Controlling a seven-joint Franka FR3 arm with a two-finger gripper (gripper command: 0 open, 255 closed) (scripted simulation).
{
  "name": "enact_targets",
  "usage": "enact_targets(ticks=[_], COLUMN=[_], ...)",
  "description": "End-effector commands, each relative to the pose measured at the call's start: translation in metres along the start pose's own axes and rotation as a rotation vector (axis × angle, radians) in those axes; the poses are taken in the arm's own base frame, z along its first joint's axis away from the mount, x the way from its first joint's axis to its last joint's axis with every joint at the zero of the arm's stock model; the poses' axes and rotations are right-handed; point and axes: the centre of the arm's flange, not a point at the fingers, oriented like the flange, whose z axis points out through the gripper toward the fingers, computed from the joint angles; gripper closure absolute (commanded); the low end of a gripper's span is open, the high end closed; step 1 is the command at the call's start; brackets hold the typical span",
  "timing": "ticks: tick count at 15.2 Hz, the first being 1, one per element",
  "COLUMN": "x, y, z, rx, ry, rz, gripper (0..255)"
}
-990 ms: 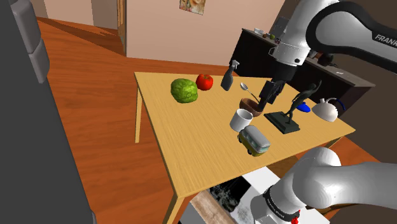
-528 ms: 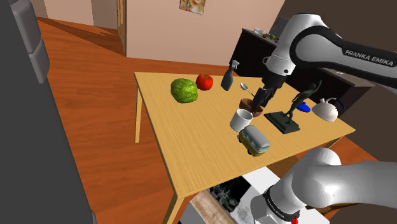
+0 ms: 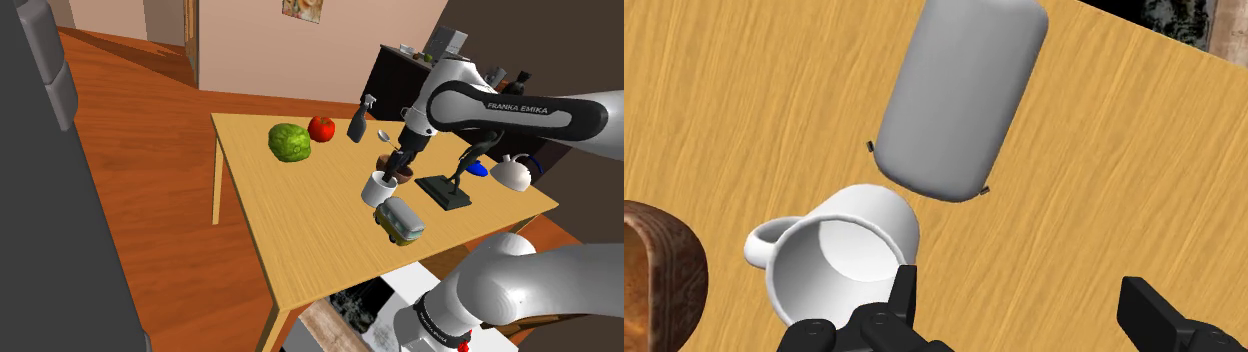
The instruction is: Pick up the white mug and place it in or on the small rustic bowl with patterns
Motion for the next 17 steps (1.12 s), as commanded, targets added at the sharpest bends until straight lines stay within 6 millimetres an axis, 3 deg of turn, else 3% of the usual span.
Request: enact_targets(ticks=[1,6,14,17], x=[0.01,0.034,0.037,0.037], y=[0.015,0.055,0.057,0.057], z=[0.02,0.063,0.105,0.105], rx=[-0.005,-0.013,-0.014,-0.014], ry=[0.017,0.053,0.054,0.054], rz=[-0.003,-0.008,-0.008,-0.008], gripper=[0,0,0,0])
